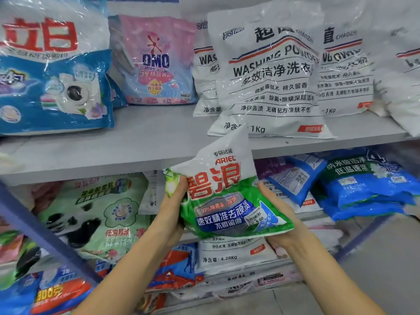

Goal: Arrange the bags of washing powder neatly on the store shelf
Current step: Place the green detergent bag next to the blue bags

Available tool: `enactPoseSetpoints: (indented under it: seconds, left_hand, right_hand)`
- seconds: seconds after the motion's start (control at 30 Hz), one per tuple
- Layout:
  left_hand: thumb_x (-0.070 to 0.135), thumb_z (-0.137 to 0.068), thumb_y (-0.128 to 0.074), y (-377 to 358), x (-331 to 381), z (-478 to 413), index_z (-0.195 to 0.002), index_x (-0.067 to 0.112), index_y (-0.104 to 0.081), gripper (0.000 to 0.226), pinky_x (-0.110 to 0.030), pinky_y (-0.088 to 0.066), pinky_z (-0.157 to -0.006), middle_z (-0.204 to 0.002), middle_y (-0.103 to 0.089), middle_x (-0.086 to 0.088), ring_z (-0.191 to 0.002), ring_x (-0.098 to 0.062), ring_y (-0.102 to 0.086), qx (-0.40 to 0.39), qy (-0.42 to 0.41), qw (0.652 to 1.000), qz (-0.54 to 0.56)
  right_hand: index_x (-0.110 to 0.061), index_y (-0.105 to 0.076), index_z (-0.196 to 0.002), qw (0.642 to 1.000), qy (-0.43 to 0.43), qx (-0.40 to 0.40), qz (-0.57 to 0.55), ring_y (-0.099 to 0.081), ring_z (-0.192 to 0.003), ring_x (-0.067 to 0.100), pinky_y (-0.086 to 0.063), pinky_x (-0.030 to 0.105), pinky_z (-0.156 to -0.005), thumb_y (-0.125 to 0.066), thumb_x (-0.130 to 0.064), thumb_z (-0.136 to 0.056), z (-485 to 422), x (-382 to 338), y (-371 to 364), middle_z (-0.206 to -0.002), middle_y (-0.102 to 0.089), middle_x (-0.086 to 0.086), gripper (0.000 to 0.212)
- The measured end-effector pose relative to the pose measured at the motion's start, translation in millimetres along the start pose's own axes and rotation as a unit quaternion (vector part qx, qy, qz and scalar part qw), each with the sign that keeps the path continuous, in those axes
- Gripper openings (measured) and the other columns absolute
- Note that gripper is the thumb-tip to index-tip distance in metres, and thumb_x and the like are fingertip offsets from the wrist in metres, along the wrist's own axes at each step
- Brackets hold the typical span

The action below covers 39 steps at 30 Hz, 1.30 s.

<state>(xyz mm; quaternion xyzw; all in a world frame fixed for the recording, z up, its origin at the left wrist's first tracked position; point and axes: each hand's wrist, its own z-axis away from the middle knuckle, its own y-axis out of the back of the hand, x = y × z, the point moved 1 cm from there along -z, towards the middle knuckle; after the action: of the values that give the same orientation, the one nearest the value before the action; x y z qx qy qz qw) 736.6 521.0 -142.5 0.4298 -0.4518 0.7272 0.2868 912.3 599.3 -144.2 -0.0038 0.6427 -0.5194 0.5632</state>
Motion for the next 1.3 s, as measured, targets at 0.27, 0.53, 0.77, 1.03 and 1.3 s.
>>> enactPoseSetpoints:
  seconds: [0.27, 0.53, 0.77, 1.03, 1.3]
  left_hand:
    - [0.041, -0.066, -0.054, -5.3, 16.9, 40.9, -0.099, 0.026, -0.06, 0.037, -0.029, -0.053, -0.06, -0.082, -0.075, 0.005, -0.073, -0.012, -0.072, -0.001, -0.046, 0.998, -0.046]
    - [0.039, -0.062, -0.059, -18.8, 101.7, 55.8, -0.07, 0.024, -0.067, 0.019, -0.026, -0.053, -0.061, -0.071, -0.074, 0.005, -0.065, -0.01, -0.07, 0.01, -0.228, 0.963, -0.144]
    - [0.035, -0.083, -0.06, -11.9, 170.1, 32.4, -0.081, 0.028, -0.06, 0.008, -0.008, -0.049, -0.055, -0.066, -0.069, 0.022, -0.064, 0.005, -0.066, 0.064, -0.346, 0.899, -0.26]
    - [0.021, -0.081, -0.068, 26.1, 182.5, -8.0, -0.083, 0.023, -0.056, 0.013, -0.01, -0.048, -0.053, -0.065, -0.069, 0.013, -0.064, 0.005, -0.066, 0.129, -0.353, 0.898, -0.227]
    - [0.029, -0.083, -0.058, 42.3, 180.0, -15.8, -0.079, 0.023, -0.05, 0.011, -0.032, -0.049, -0.078, -0.079, -0.064, 0.003, -0.083, -0.019, -0.063, 0.132, -0.344, 0.908, -0.199]
  right_hand:
    - [-0.023, -0.053, -0.121, 0.936, 0.016, -0.021, 0.35, -0.064, -0.104, 0.013, -0.051, 0.027, -0.088, -0.063, -0.06, -0.071, 3.4, -32.3, -20.8, -0.112, -0.068, -0.01, 0.063]
    - [-0.015, -0.057, -0.109, 0.905, 0.188, -0.039, 0.379, -0.066, -0.101, 0.012, -0.053, 0.026, -0.084, -0.055, -0.076, -0.062, -11.4, -57.6, -83.6, -0.108, -0.07, -0.003, 0.076]
    - [-0.015, -0.06, -0.089, 0.913, 0.238, -0.025, 0.331, -0.069, -0.072, 0.005, -0.054, 0.019, -0.07, -0.048, -0.038, -0.089, -52.9, -94.2, -149.5, -0.075, -0.073, -0.009, 0.025]
    - [-0.009, -0.056, -0.086, 0.944, 0.179, -0.017, 0.276, -0.063, -0.074, 0.012, -0.051, 0.025, -0.077, -0.043, -0.022, -0.096, -96.7, -96.8, -172.1, -0.073, -0.07, -0.003, 0.021]
    - [-0.012, -0.056, -0.088, 0.934, 0.194, 0.04, 0.298, -0.063, -0.076, 0.016, -0.051, 0.035, -0.082, -0.043, -0.027, -0.097, -121.7, -91.9, -179.0, -0.083, -0.067, 0.002, 0.022]
